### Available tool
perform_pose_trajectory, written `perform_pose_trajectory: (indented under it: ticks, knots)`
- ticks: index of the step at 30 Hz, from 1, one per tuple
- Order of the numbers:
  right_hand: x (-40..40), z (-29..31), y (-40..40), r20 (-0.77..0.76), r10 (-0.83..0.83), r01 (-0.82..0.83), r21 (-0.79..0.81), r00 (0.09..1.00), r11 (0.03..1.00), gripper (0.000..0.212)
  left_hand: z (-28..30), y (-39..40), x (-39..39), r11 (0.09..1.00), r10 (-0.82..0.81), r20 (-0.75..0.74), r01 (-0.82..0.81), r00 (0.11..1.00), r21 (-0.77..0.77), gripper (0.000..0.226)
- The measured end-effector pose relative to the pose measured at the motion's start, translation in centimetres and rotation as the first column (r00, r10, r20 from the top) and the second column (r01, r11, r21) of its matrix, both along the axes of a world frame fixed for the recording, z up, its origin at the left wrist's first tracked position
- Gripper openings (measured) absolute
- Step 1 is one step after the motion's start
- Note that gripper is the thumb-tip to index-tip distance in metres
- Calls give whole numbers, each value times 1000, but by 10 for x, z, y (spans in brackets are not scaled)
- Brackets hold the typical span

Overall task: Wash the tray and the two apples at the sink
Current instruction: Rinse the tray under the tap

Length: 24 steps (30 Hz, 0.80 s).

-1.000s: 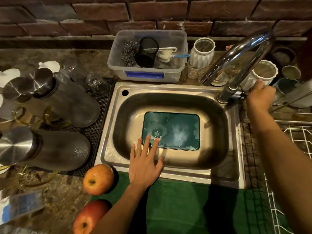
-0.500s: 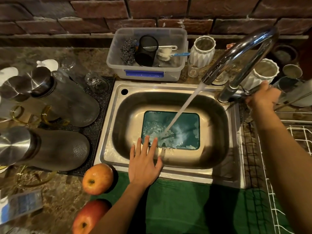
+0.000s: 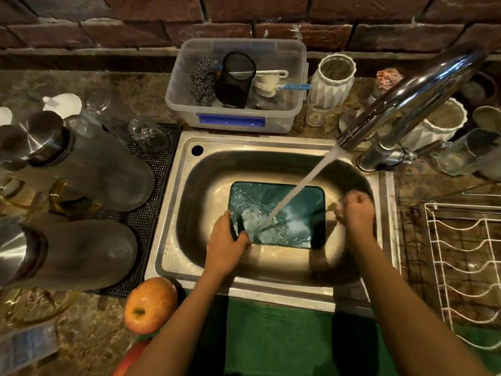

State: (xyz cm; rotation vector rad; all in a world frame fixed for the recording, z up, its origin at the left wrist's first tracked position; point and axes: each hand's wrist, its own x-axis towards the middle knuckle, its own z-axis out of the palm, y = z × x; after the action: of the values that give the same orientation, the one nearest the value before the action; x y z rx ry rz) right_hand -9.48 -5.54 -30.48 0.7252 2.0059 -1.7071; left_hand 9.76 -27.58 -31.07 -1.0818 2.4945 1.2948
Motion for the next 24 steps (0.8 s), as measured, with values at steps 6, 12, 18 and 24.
perform_pose_trajectory:
  ticks: [6, 12, 18, 24]
  knots:
    - [25, -42, -4, 233, 130, -146, 50, 964, 988, 24, -33, -39, -47, 914, 244, 193, -292, 950, 280, 72]
    - [29, -54, -8, 299, 94, -81, -55, 950, 995, 33, -48, -42, -58, 819, 324, 220, -389, 920, 421, 42]
    - [37, -64, -1, 395, 124, -91, -101, 910, 991, 59, -44, -40, -46, 802, 316, 285, -416, 905, 429, 15]
    - [44, -52, -7, 406, 103, -85, -62, 908, 994, 62, -29, -36, -34, 830, 368, 205, -420, 907, 366, 26]
